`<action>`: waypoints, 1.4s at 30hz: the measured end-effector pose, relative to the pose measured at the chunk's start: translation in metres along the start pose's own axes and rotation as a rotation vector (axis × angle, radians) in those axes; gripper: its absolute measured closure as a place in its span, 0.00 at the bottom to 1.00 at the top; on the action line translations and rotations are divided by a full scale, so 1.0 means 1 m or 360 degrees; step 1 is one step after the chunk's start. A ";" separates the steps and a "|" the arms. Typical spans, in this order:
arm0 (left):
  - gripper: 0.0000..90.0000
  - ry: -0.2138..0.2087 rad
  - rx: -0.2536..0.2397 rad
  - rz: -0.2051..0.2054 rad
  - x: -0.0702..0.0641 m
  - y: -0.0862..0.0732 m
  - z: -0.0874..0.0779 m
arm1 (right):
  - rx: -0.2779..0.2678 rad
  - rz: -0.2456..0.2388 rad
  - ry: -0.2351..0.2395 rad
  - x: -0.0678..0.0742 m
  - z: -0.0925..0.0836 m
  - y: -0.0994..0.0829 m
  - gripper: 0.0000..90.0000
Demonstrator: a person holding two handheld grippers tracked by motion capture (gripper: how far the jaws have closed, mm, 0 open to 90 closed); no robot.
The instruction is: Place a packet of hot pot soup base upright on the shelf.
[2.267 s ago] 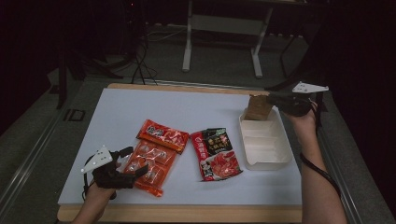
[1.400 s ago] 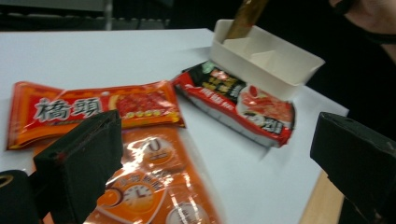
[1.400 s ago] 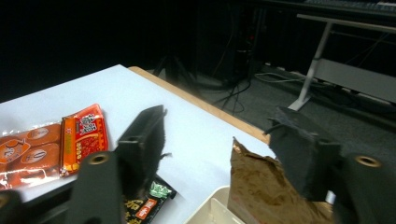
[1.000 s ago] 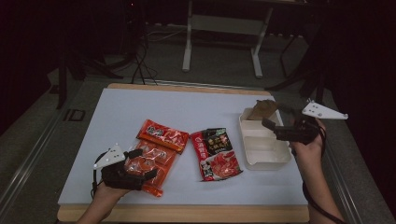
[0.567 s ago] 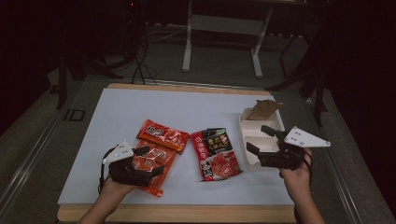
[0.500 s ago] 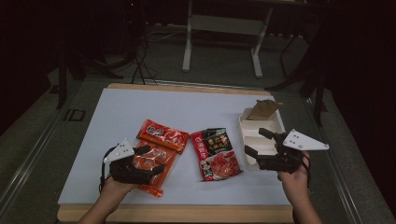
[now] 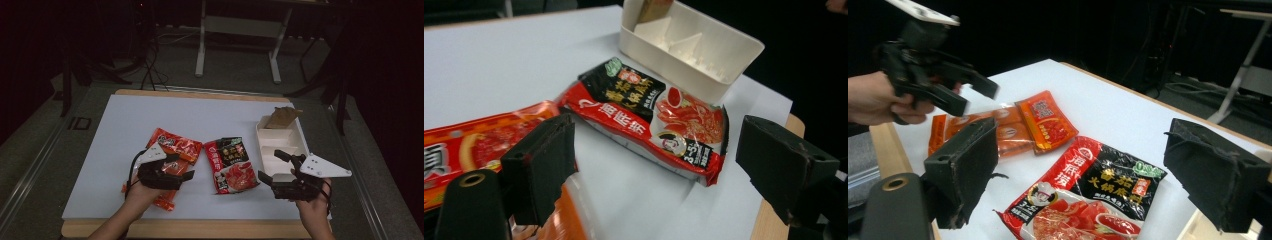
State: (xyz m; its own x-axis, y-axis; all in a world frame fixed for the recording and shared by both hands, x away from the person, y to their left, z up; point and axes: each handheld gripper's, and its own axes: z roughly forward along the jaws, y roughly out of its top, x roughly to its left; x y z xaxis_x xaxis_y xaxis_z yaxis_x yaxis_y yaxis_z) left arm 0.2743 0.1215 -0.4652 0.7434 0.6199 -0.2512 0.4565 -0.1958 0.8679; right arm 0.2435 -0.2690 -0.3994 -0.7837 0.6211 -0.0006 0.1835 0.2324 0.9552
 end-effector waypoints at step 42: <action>0.27 0.0268 0.0360 -0.0389 0.013 0.002 0.136 | 0.0024 -0.0040 0.0076 0.003 0.006 -0.010 0.15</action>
State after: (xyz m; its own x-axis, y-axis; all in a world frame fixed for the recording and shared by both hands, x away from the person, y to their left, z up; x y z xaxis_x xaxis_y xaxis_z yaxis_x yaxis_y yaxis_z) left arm 0.3515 0.0263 -0.5249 0.5168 0.7816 -0.3492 0.7212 -0.1778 0.6695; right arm 0.2433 -0.2646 -0.4107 -0.8156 0.5786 -0.0103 0.1719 0.2592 0.9504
